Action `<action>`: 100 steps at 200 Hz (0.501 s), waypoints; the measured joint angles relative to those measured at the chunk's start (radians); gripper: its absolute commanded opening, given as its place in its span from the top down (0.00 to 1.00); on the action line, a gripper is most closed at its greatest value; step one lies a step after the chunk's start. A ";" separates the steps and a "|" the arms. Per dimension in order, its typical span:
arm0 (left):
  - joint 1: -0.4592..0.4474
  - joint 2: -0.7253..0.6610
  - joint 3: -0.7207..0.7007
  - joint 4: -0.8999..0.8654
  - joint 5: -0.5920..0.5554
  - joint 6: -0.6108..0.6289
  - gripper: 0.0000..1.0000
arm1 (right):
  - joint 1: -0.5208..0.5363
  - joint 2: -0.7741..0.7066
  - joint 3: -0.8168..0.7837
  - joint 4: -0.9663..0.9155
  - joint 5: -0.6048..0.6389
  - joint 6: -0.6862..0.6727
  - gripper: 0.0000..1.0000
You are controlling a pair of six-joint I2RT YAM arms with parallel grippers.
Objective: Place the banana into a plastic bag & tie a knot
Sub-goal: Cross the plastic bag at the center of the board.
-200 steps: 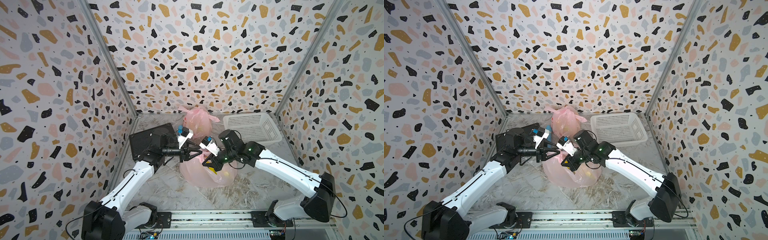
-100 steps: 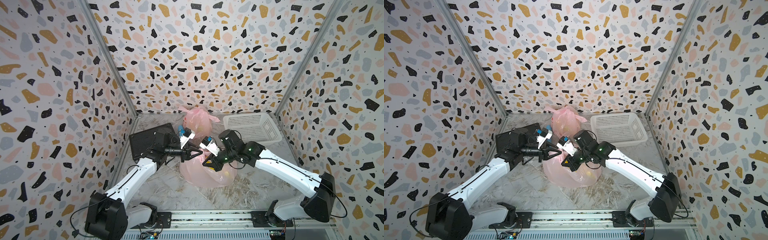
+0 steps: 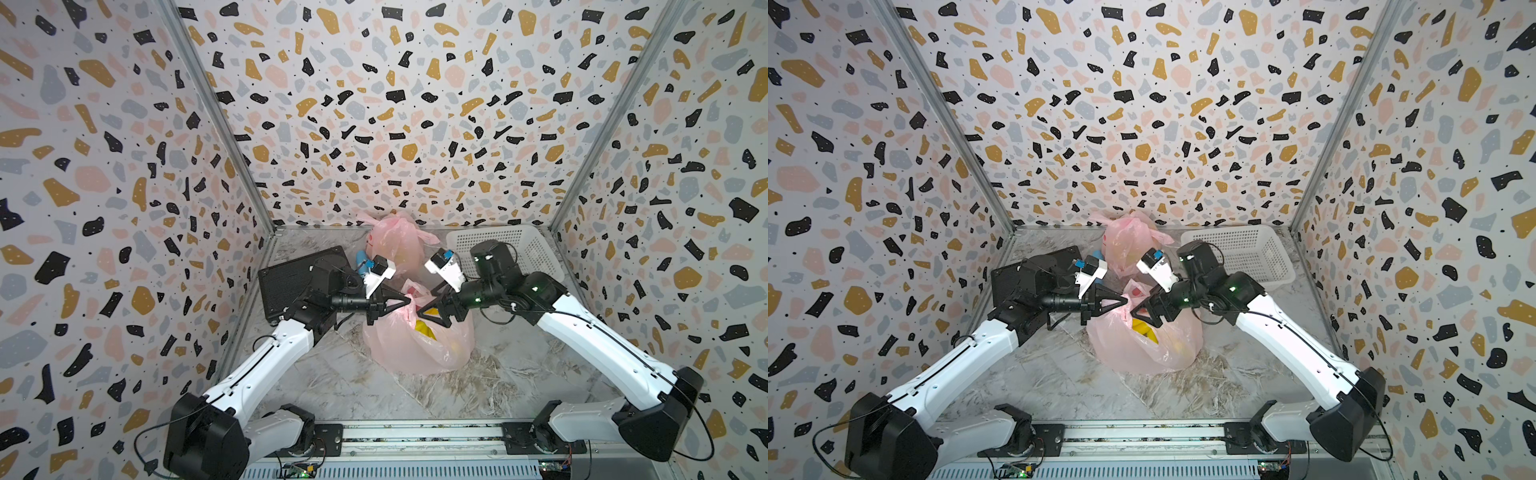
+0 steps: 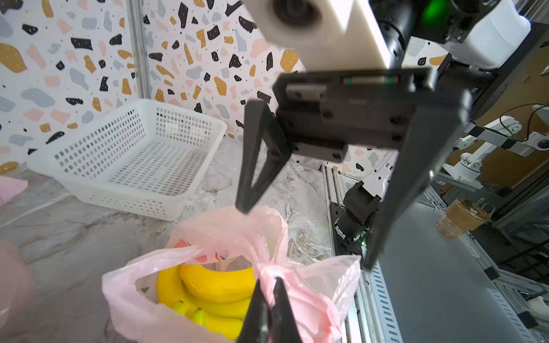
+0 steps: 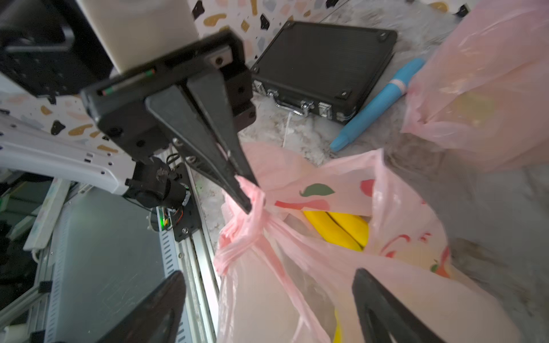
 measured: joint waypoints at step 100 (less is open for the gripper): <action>0.000 0.070 0.046 -0.002 0.084 0.084 1.00 | -0.087 0.216 0.123 -0.037 -0.325 -0.346 0.01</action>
